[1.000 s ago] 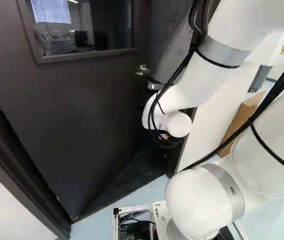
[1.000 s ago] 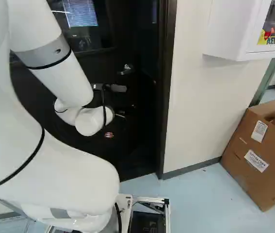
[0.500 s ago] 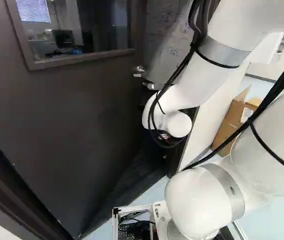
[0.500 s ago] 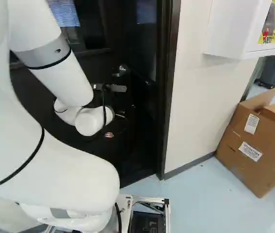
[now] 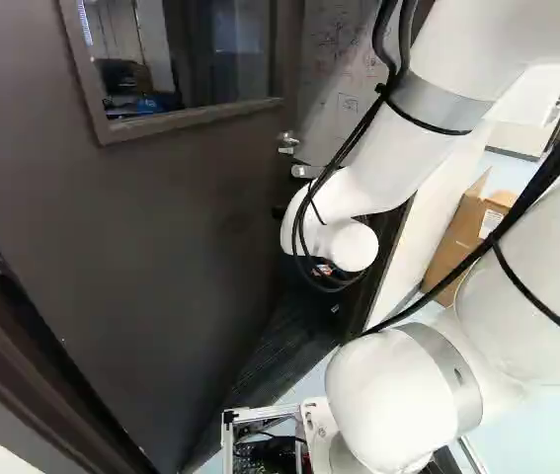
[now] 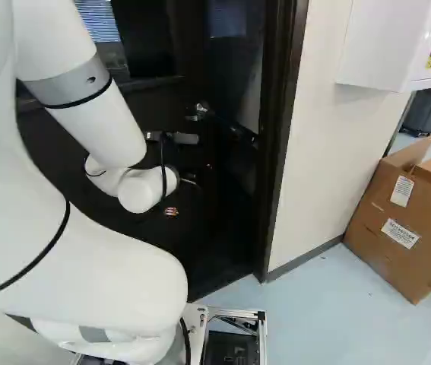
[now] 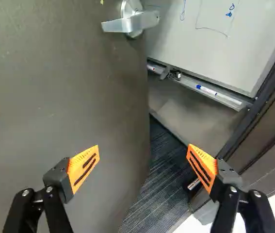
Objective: Open the door and move inside
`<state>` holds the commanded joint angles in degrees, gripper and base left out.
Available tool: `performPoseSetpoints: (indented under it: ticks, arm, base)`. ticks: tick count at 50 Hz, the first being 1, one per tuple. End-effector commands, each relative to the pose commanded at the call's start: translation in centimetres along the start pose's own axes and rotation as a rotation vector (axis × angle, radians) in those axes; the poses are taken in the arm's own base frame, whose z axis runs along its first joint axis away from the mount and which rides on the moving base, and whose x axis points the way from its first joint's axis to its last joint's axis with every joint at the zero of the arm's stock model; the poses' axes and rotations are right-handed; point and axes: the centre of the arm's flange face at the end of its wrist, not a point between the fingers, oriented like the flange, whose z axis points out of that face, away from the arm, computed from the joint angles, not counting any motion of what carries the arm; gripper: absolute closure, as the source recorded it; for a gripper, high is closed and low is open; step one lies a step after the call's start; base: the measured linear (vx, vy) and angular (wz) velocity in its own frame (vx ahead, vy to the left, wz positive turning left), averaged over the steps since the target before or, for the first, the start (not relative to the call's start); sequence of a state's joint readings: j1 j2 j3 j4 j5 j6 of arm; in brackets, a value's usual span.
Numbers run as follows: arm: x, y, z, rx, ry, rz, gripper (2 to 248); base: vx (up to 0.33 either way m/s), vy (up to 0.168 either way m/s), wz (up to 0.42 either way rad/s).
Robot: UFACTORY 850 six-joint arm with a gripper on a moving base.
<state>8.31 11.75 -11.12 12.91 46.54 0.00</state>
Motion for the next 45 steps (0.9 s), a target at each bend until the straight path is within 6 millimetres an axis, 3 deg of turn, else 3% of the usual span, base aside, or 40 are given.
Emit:
performPoseSetpoints:
  ticks: [10, 45]
  arm:
    - [0.00, 0.00, 0.00, 0.000, 0.000, 0.000, 3]
    - [0.47, -0.23, 0.96, 0.007, -0.003, -0.009, 3]
  base:
    - [-0.001, 0.074, -0.001]
    - [0.000, 0.000, 0.000]
